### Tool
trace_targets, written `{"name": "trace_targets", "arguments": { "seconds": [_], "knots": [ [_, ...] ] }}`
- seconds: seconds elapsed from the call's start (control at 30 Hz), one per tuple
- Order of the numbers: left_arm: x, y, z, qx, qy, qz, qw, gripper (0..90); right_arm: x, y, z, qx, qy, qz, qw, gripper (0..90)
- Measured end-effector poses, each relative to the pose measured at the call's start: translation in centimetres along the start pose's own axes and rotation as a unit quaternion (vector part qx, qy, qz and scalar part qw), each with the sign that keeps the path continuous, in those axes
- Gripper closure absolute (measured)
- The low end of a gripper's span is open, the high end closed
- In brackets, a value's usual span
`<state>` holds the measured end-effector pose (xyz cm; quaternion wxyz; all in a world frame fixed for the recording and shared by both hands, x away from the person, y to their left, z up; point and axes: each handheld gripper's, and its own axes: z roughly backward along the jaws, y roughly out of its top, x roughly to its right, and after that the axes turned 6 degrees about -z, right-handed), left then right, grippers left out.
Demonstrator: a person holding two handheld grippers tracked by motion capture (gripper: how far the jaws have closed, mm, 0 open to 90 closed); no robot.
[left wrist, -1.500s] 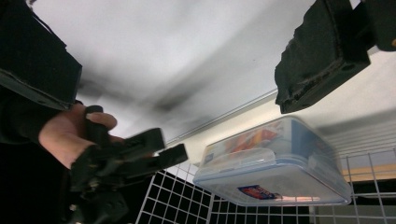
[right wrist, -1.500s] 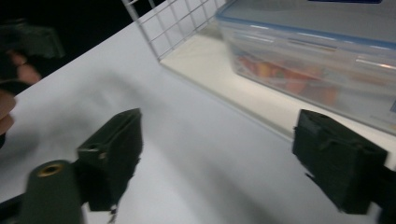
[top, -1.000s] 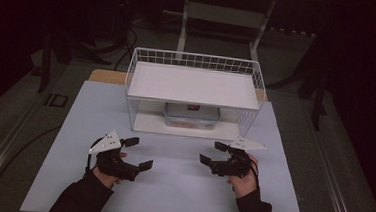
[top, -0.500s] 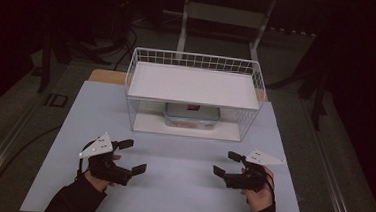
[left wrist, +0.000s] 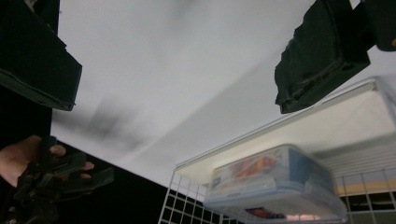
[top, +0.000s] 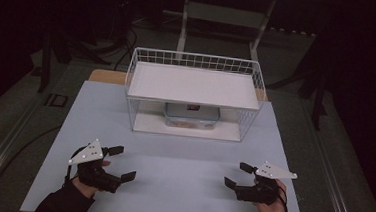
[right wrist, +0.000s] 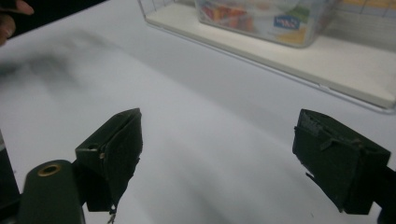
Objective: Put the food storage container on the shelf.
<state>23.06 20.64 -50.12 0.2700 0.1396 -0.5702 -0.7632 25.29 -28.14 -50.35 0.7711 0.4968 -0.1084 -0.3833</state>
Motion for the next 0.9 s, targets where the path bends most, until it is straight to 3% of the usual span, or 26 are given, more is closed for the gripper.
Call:
{"name": "trace_targets", "arguments": {
  "seconds": [0.2,0.4,0.57,0.9],
  "knots": [
    [-0.1,-0.5,0.2,-0.002,0.007,0.007,0.9999,0.5,0.5,-0.6,0.4,-0.012,-0.007,0.000,0.9999,17.9],
    [-0.1,-0.6,-0.1,-0.008,0.015,-0.001,0.9999,0.5,0.8,-0.9,0.4,-0.022,-0.004,0.003,0.9997,16.9],
    [-0.2,-0.8,-0.4,-0.011,0.012,0.005,0.9999,0.5,1.0,-1.1,0.1,-0.033,0.001,0.002,0.9995,16.5],
    [-0.1,-1.0,-0.8,-0.021,0.004,0.003,0.9998,0.5,1.2,-1.2,0.1,-0.027,0.004,-0.005,0.9996,16.2]
  ]
}}
